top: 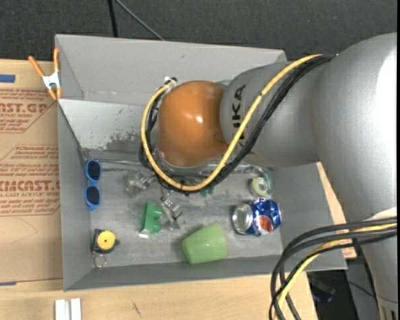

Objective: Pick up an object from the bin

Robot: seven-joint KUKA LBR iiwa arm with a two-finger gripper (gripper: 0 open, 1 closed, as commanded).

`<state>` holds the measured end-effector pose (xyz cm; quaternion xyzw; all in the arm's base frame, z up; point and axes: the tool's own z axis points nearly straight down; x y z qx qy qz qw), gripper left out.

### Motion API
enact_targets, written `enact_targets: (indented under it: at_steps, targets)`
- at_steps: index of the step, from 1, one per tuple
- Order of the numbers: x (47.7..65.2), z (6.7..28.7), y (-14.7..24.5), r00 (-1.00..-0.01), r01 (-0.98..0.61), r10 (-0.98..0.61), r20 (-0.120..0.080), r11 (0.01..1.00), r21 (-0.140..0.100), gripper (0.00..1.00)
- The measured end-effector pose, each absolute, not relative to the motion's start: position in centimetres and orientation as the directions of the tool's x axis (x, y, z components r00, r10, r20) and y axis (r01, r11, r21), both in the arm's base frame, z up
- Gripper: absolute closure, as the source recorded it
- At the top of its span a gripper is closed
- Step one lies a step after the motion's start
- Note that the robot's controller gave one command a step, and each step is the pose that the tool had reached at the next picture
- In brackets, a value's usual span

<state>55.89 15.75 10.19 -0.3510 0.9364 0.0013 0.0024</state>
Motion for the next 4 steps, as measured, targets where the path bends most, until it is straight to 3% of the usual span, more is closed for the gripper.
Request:
enact_targets:
  at_steps: [1,2,3,4]
  targets:
    - [54.9,6.9,15.6,-0.655,-0.756,-0.756,0.001,0.655,0.002,0.0]
    - [54.9,6.8,15.7,-0.656,-0.755,-0.755,-0.002,0.656,0.004,0.0]
    - [55.0,7.0,15.7,-0.656,-0.755,-0.755,-0.004,0.656,0.003,1.0]
    - [55.0,8.4,15.9,-0.657,-0.754,-0.754,-0.004,0.657,0.0,1.0]
